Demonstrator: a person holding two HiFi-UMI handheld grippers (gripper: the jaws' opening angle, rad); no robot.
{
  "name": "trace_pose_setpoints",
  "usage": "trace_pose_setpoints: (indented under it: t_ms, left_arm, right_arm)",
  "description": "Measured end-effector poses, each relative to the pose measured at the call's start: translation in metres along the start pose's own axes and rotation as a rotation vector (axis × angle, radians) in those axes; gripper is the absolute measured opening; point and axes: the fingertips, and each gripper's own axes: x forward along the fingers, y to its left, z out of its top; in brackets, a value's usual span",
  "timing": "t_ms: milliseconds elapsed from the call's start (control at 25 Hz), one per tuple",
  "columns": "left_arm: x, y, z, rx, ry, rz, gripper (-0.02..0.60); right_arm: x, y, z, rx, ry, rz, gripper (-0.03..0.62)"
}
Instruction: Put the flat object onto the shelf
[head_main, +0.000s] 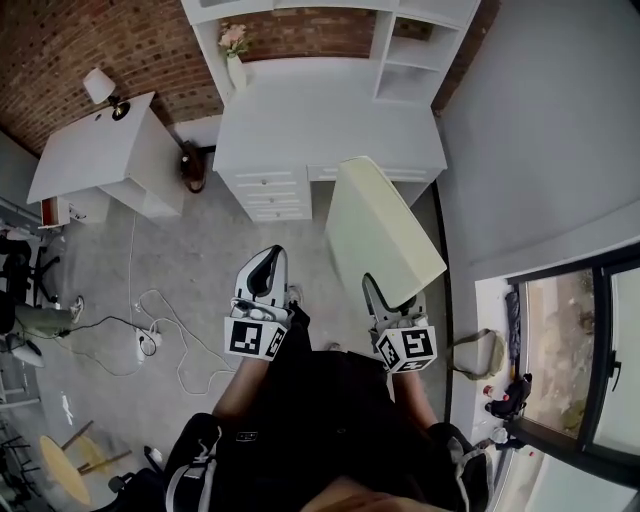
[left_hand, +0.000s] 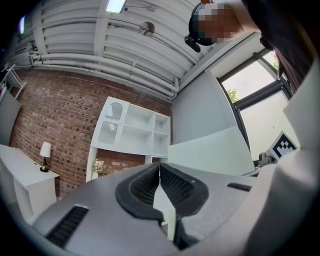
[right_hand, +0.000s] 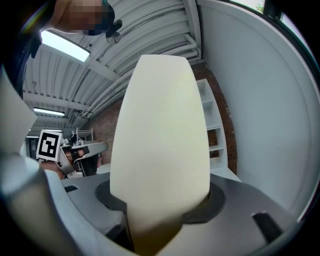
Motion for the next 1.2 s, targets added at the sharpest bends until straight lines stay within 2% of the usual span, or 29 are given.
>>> trace_pose_setpoints:
  t_ms: [320, 560, 760, 960, 1200]
  left_arm:
    - [0.076, 0.093, -0.002, -0.045, -0.003, -0.029, 0.015]
    - [0.119, 0.138, -0.006, -0.052, 0.005, -0.065, 0.015]
    - [0.151, 0.182, -0.014, -0.082, 0.026, -0.029, 0.015]
    - [0.201, 0.210, -0.022, -0.066, 0.029, 0.009, 0.015]
    - [0.276, 0.228, -0.023, -0.066, 0.018, 0.082, 0.015]
  right_arm:
    - [0.117, 0.000, 0.024, -0.003, -0.009, -0.054, 0.279]
    - [0.192, 0.003, 0.045, -0.030, -0.022, -0.072, 0.279]
    - [0.245, -0.006, 0.059, -0.055, -0.008, -0.064, 0.279]
    - [0.300, -0.044, 0.068, -0.054, -0.012, -0.052, 0.279]
    - [0.372, -0.095, 0.087, -0.043, -0.025, 0.031, 0.279]
